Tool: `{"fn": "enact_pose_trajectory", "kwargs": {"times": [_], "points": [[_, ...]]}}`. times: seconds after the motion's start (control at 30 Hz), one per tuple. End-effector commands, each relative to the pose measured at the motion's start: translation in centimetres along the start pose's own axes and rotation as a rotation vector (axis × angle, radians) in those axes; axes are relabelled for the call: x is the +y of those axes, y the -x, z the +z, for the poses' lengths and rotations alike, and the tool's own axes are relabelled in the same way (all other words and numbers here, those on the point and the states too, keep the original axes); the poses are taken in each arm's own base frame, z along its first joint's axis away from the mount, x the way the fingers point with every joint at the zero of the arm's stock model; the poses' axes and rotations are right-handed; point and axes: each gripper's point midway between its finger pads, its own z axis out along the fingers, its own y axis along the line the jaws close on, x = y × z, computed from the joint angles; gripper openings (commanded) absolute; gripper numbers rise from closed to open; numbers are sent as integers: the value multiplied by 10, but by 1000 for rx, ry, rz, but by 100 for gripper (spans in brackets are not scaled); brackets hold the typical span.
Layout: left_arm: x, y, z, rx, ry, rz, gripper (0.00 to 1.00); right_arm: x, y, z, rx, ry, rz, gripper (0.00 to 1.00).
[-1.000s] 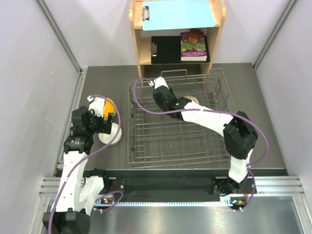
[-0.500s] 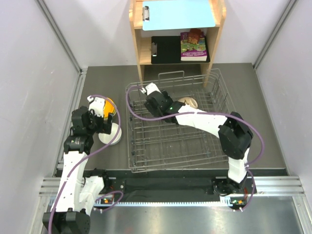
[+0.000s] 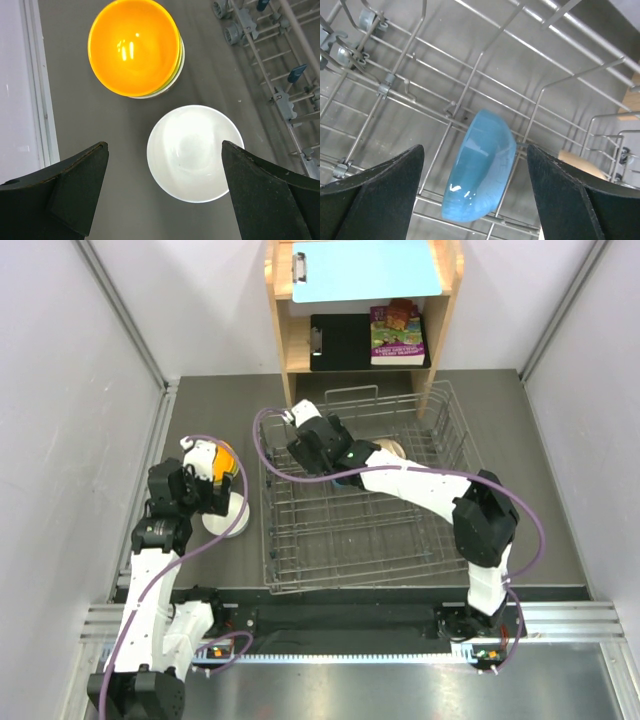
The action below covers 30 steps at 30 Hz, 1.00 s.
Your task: Load the bowls into the dish rack
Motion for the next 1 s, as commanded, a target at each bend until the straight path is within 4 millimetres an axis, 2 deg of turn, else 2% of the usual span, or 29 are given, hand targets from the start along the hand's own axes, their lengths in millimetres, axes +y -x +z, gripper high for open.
{"fn": "enact_pose_trajectory", "kwargs": {"times": [0.0,0.2,0.43,0.77,0.97], "points": [[2,-9,13,26,-3,32,99,-18,56,-37,-137,-3,32,84],[11,-35,32,112,43,51,99,-44,75,-59,-205,-43,63,85],[22,-55,41,209,98,60,99,-66,79,-70,-230,-53,96,85],[1,-93,58,311,-38,81,99,-90,86,-89,-273,-53,139,85],[-3,-108,66,355,-87,68,93,-103,85,-95,-288,-56,165,85]]}}
